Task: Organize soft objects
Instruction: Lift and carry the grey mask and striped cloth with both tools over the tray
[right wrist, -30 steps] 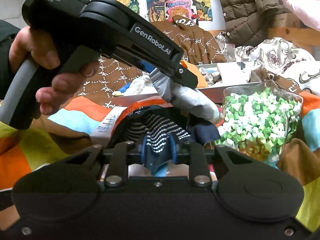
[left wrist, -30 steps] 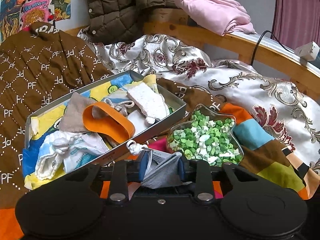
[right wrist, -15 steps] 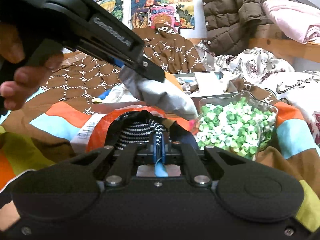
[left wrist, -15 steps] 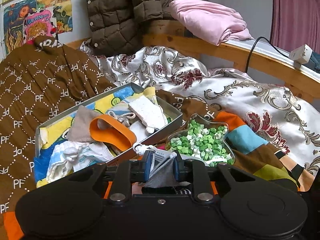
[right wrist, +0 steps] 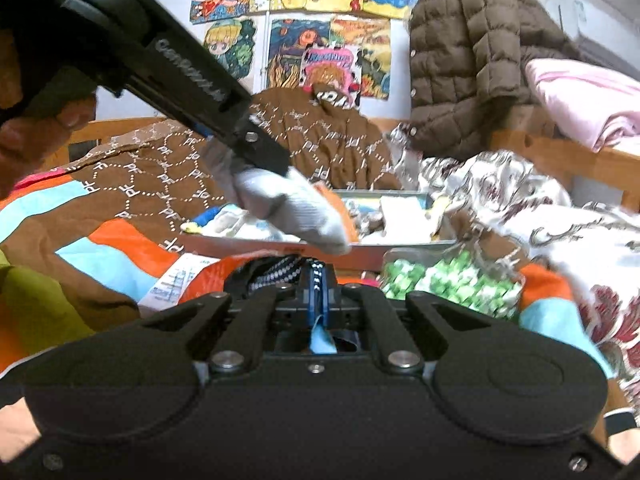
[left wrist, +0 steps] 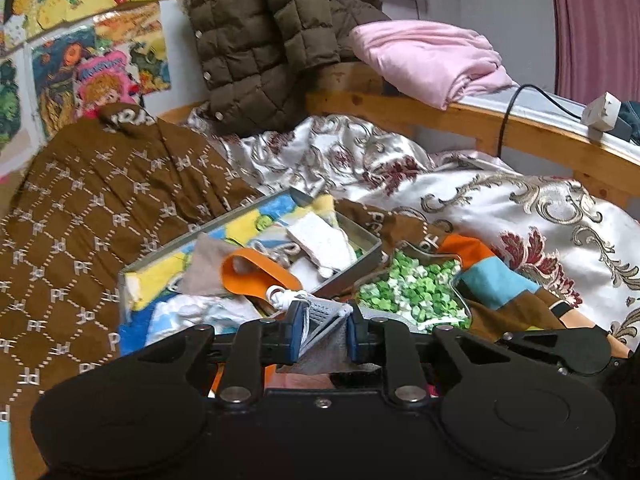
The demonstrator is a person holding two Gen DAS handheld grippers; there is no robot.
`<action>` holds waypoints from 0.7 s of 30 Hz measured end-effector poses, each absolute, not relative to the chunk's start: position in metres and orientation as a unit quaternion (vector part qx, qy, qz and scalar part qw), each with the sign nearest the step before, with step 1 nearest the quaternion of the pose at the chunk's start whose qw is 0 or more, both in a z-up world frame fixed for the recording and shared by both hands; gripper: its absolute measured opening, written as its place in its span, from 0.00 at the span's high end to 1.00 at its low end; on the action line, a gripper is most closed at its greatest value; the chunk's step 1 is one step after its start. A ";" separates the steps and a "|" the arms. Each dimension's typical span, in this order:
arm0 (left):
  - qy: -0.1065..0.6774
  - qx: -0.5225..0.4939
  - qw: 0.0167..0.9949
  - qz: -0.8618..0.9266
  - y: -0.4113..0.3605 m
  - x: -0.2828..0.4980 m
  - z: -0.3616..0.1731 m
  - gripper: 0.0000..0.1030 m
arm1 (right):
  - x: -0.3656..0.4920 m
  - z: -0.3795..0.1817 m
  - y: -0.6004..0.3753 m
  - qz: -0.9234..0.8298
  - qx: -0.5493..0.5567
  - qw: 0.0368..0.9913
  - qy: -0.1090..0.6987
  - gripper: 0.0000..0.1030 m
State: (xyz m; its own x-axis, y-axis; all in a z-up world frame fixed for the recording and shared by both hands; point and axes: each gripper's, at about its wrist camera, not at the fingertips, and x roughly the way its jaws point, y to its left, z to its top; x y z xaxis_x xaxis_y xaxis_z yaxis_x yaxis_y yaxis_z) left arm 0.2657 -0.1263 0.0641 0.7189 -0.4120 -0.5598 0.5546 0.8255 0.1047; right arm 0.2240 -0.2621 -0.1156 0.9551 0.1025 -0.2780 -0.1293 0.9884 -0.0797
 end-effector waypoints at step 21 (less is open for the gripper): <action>0.244 0.103 0.929 -0.258 -0.106 0.277 0.072 0.78 | 0.225 -0.091 -0.276 0.012 -0.067 0.992 0.104 1.00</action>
State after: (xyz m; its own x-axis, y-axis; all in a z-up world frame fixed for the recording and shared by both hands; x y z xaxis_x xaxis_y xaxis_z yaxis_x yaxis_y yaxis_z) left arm 0.2772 -0.1064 0.0721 0.7479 -0.4285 -0.5069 0.5295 0.8457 0.0663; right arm 0.2254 -0.2760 -0.0909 0.9781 0.0095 -0.2077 -0.0372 0.9909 -0.1297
